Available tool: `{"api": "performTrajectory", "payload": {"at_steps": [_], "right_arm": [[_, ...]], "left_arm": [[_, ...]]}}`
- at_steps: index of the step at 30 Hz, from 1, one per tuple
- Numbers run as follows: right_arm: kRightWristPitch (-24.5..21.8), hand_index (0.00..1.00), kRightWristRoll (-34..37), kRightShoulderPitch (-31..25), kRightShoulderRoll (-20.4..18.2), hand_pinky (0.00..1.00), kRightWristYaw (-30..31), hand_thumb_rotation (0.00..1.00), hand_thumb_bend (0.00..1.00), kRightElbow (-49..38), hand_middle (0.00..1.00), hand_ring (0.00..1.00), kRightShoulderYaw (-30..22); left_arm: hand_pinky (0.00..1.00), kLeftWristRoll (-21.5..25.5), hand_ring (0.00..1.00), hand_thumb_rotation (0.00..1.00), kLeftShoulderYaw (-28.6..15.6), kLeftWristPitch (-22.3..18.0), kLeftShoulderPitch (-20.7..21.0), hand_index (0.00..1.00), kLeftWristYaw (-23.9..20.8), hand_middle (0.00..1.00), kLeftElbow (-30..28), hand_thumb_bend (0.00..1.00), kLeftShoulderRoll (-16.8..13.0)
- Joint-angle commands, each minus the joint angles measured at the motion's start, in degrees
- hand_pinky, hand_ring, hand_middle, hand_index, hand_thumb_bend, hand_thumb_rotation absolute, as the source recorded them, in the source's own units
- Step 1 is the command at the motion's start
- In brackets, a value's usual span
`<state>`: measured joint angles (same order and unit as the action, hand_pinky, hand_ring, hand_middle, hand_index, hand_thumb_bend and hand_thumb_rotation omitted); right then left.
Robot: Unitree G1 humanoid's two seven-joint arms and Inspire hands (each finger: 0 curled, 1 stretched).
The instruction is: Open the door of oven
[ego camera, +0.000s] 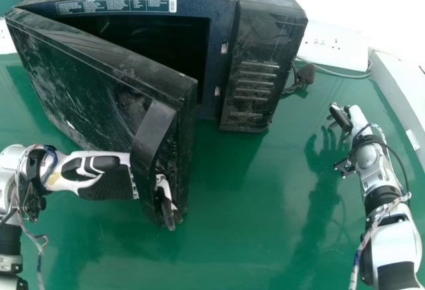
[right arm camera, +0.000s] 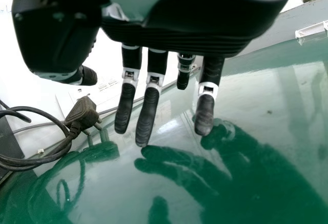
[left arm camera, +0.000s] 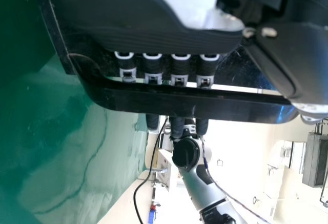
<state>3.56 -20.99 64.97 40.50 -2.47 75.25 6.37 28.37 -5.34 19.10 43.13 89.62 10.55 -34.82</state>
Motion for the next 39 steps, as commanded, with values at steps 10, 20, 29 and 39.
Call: {"api": "performTrajectory", "payload": {"at_steps": [10, 20, 29, 39], "right_arm": [[-0.6, 0.49, 0.0, -2.2, -2.1, 0.46, 2.7, 0.15, 0.51, 1.6, 0.52, 0.48, 0.2], [-0.3, 0.49, -0.3, -2.4, -1.9, 0.47, 2.5, 0.15, 0.51, 1.6, 0.54, 0.49, 0.5], [-0.6, 0.49, -0.2, -2.1, -1.9, 0.45, 2.5, 0.15, 0.51, 1.6, 0.53, 0.48, 0.4], [-0.9, 0.49, -0.2, -2.0, -1.9, 0.45, 2.6, 0.15, 0.51, 1.6, 0.55, 0.49, 0.5]], "left_arm": [[0.28, 11.7, 0.38, 0.60, -10.5, 0.6, 0.2, 0.68, 0.2, 0.49, -5.1, 0.96, -0.7], [0.26, 14.5, 0.38, 0.66, -16.8, 1.7, -7.0, 0.60, -7.2, 0.47, -16.1, 0.91, -3.1], [0.31, 13.5, 0.43, 0.85, -18.9, -2.3, -8.1, 0.61, -6.1, 0.51, -16.5, 0.97, -6.4], [0.26, 19.1, 0.37, 0.82, -28.8, 0.5, -14.5, 0.63, -11.2, 0.48, -21.6, 0.92, -7.7]]}}
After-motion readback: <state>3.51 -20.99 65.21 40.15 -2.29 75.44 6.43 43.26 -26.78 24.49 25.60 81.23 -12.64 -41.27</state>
